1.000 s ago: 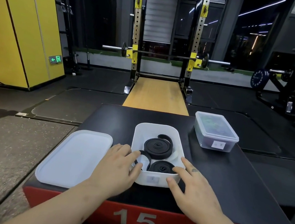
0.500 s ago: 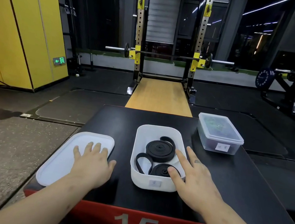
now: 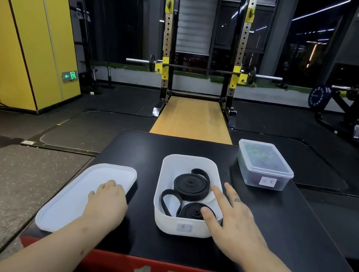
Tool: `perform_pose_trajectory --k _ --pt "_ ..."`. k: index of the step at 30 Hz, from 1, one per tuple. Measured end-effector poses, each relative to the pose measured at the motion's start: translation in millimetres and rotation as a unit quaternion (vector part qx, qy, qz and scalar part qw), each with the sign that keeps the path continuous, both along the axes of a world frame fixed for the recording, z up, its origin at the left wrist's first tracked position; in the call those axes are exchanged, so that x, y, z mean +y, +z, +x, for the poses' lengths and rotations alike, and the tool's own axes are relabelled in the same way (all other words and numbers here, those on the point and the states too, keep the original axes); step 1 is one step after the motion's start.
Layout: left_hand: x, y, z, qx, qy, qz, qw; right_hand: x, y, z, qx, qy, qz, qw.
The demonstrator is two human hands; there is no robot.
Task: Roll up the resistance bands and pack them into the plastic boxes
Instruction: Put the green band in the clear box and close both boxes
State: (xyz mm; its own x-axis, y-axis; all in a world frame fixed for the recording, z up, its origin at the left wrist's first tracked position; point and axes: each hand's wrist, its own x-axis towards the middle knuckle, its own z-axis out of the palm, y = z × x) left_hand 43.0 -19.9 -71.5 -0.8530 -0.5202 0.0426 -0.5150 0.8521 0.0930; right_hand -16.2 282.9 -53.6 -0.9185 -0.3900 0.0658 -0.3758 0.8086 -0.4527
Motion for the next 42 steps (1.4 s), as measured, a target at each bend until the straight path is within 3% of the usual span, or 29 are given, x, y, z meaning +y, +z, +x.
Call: perform_pose_trajectory --k 7,14,16,21,29,33,36,42 --pt "8 21 0 0.066 -0.053 -0.037 0.996 -2 2 0 0.005 0.003 -0.005 1.0" --pt "13 57 -3 0.168 -0.109 -0.194 0.96 -8 19 8 0.017 0.006 0.002 1.0" --pt "22 79 -2 0.164 -0.098 -0.172 0.966 -11 26 11 0.026 0.01 0.006 1.0" --pt "41 120 -6 0.281 -0.089 -0.103 0.95 -14 43 14 0.037 0.019 -0.005 0.999" --pt "72 135 -16 0.371 -0.097 0.112 0.917 -18 45 -1 0.02 0.023 -0.085 0.996" --pt "80 116 -27 0.348 -0.075 0.287 0.889 -18 49 -4 -0.008 0.012 -0.14 0.99" --pt "81 101 -32 0.311 -0.067 0.358 0.878 -14 48 -9 -0.028 -0.009 -0.145 0.989" --pt "87 69 -36 0.162 -0.124 0.219 0.954 -5 35 -11 -0.02 -0.019 -0.078 0.997"
